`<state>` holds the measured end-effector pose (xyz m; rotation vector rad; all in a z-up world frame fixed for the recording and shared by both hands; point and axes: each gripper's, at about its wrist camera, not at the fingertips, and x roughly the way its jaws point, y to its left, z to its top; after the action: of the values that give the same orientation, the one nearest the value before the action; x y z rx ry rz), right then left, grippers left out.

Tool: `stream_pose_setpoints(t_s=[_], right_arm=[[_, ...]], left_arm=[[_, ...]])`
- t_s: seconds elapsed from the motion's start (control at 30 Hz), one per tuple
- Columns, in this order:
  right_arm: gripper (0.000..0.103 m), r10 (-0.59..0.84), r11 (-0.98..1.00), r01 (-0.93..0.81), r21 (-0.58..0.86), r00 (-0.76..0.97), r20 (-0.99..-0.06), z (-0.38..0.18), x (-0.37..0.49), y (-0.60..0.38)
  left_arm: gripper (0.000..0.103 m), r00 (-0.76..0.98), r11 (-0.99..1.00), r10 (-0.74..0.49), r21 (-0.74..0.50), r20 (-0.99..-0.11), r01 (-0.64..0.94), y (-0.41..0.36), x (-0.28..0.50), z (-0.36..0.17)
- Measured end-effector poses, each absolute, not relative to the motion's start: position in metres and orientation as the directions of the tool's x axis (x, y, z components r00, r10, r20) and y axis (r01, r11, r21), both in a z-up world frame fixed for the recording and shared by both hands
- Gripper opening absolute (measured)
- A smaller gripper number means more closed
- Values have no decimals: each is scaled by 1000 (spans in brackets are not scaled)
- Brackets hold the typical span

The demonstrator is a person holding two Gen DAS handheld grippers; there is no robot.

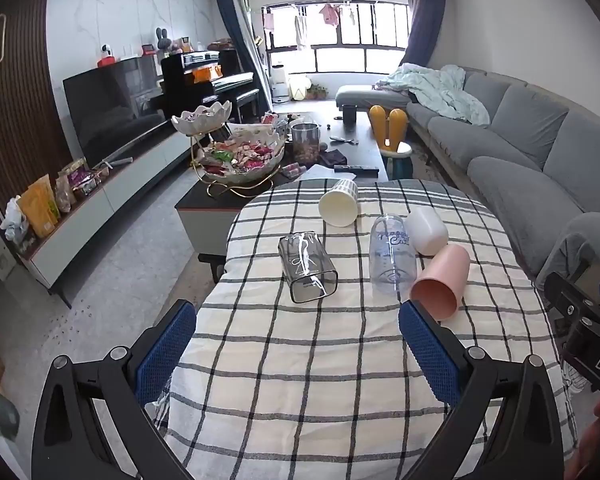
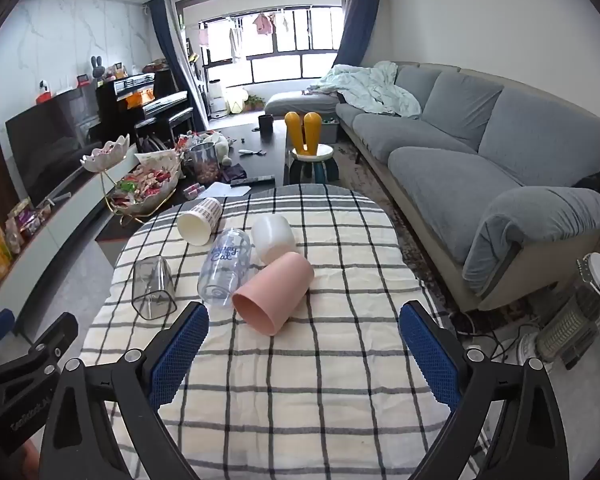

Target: Flip cup upside down

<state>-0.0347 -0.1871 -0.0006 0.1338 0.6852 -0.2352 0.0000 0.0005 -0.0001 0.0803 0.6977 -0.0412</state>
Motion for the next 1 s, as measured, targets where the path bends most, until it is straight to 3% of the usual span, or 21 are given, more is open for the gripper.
stream_pose_setpoints(t_s=[1.0], right_arm=[[96, -167, 964, 260, 52, 748, -643, -2, -34, -189]], left_arm=[[103, 774, 995, 13, 86, -633, 54, -2, 1, 1]])
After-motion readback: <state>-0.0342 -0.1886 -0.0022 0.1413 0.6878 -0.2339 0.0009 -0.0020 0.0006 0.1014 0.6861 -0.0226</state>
